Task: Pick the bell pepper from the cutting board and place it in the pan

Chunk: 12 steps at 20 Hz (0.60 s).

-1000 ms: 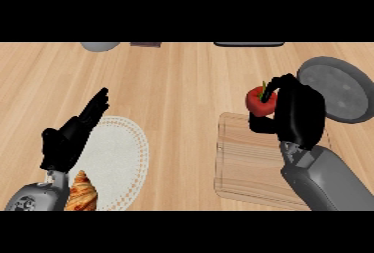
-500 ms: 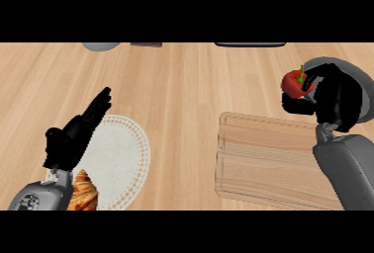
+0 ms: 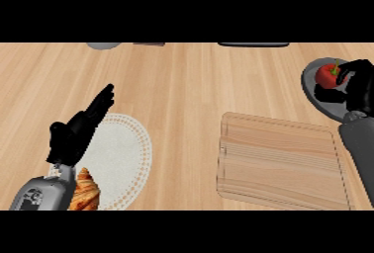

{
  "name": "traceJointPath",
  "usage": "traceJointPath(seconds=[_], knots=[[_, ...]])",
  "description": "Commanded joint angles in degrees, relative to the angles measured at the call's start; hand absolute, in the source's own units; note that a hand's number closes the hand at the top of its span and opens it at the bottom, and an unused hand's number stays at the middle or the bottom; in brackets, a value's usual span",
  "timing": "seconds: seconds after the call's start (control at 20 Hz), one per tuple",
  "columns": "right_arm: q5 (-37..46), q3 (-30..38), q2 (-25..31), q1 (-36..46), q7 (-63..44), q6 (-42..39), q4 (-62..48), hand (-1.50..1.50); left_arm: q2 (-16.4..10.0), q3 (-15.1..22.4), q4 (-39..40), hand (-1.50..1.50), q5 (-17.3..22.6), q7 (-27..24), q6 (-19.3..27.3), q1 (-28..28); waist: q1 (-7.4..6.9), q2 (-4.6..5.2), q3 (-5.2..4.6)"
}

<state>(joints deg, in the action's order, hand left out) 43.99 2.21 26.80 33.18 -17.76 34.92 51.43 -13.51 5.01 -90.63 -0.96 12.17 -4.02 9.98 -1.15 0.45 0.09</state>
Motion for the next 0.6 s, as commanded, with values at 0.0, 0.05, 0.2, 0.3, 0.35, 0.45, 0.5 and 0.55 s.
traceJointPath(seconds=[0.0, 0.05, 0.2, 0.3, 0.35, 0.45, 0.5, 0.55], knots=[[-2.3, 4.6, 1.6, 6.5, 9.8, 2.9, -14.7, 1.50, 0.9, 0.7, -0.2, 0.00, -0.8, -1.2, -0.5, -1.5, -0.37, 0.03, 0.00], [-4.5, 6.2, 2.6, 5.3, 12.6, 2.4, -14.8, 1.50, 1.9, 1.3, -3.0, 0.00, -0.8, 1.2, 0.3, -2.4, -0.11, -0.11, 0.00], [-6.0, 9.1, 4.2, 9.5, 18.9, 3.9, -23.4, 1.50, -0.4, -1.4, 1.6, 0.00, -0.7, -2.3, -1.6, -0.2, -0.50, 0.18, 0.02], [-6.6, 10.2, 3.8, 9.3, 22.5, 5.3, -27.4, 1.50, -1.9, -2.8, -2.9, 0.00, 2.4, 0.7, -4.1, -0.6, -0.79, 0.14, 0.05], [-6.3, 11.1, 3.7, 12.1, 22.6, 7.2, -30.1, 1.50, 0.9, -0.6, 2.6, 0.00, -0.7, -3.2, -2.0, 0.2, -0.88, 0.41, 0.05], [-7.1, 12.3, 6.7, 12.3, 25.4, 5.0, -32.8, 1.50, 0.2, 0.1, -4.3, 0.00, 0.2, 2.8, -2.5, -1.0, -1.65, 0.45, 0.13], [-8.9, 13.9, 5.8, 10.1, 29.4, 7.5, -33.1, 1.50, -0.5, -1.6, -1.4, 0.00, 0.6, -1.4, -3.1, -1.8, -1.37, 0.53, 0.13], [-9.2, 14.5, 9.0, 12.8, 29.0, 4.2, -33.4, 1.50, 2.9, 1.1, -0.1, 0.00, -1.5, -1.1, -0.6, -0.4, -1.47, 0.74, 0.16]])
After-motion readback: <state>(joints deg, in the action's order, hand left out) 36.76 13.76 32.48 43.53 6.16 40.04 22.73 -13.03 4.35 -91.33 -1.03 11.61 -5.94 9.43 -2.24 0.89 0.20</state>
